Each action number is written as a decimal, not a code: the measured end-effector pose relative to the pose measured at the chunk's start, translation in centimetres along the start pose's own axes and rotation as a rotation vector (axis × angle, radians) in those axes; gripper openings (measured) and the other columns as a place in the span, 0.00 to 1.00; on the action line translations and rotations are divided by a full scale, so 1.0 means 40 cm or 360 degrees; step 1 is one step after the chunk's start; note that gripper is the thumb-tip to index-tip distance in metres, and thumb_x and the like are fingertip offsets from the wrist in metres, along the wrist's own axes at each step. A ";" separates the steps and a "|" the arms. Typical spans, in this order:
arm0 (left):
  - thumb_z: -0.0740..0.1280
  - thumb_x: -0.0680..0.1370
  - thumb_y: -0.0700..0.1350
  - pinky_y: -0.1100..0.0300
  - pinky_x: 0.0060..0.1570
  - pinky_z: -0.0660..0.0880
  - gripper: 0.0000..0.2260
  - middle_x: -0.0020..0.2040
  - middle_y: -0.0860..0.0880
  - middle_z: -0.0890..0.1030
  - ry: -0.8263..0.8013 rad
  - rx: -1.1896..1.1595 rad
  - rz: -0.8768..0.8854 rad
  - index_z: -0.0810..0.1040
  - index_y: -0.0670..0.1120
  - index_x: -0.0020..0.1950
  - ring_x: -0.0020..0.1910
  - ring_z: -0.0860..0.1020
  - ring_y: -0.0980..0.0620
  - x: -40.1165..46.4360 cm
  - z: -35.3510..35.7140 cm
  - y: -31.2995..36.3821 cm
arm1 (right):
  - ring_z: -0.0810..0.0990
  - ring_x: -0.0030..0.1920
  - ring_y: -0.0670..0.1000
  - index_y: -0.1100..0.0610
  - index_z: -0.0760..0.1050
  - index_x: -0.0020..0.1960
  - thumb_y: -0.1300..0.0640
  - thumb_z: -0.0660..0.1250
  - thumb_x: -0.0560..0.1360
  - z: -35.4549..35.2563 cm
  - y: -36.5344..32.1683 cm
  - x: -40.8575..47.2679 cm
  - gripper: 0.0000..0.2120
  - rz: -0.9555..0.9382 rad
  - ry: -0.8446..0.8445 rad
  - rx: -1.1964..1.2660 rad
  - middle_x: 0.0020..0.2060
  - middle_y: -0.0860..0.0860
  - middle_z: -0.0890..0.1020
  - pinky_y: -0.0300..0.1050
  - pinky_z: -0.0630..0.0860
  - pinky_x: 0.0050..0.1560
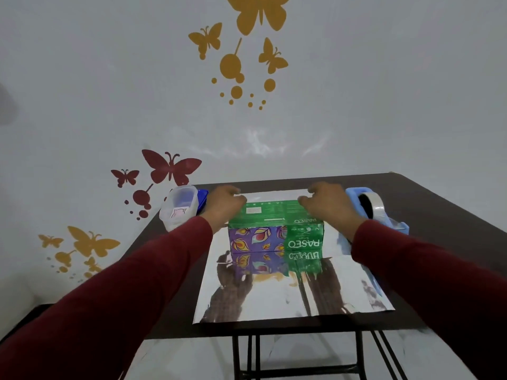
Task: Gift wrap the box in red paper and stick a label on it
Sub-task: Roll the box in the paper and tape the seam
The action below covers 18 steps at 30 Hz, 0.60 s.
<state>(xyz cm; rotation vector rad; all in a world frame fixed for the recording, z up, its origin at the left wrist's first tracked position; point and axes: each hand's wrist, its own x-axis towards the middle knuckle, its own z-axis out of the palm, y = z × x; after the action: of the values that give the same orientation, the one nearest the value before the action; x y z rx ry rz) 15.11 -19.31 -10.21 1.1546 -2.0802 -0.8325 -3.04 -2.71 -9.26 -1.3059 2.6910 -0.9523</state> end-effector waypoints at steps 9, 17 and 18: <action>0.70 0.79 0.46 0.59 0.62 0.73 0.13 0.64 0.49 0.82 -0.0466 0.0831 0.0348 0.83 0.47 0.62 0.64 0.78 0.47 0.259 0.041 0.041 | 0.80 0.61 0.53 0.55 0.85 0.59 0.57 0.70 0.78 0.051 -0.053 0.276 0.11 -0.0314 -0.0426 -0.0179 0.59 0.52 0.84 0.44 0.76 0.63; 0.64 0.83 0.50 0.53 0.71 0.67 0.23 0.77 0.48 0.71 -0.0795 0.1277 0.0333 0.68 0.50 0.79 0.74 0.70 0.44 0.471 0.163 -0.023 | 0.75 0.68 0.58 0.57 0.70 0.76 0.58 0.62 0.82 0.196 -0.055 0.500 0.22 -0.0290 -0.0841 -0.0832 0.72 0.54 0.74 0.54 0.74 0.69; 0.64 0.83 0.50 0.52 0.71 0.67 0.24 0.77 0.48 0.71 -0.0811 0.1276 0.0342 0.68 0.51 0.79 0.73 0.71 0.44 0.491 0.173 -0.032 | 0.76 0.67 0.58 0.56 0.69 0.76 0.58 0.63 0.81 0.215 -0.050 0.522 0.24 -0.0266 -0.0860 -0.0868 0.73 0.54 0.74 0.54 0.74 0.69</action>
<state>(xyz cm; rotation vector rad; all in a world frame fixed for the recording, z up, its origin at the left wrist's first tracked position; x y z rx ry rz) 2.02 -35.49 -11.41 1.1260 -3.0524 -0.1653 -13.09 -23.02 -9.99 -1.5873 2.4903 0.1688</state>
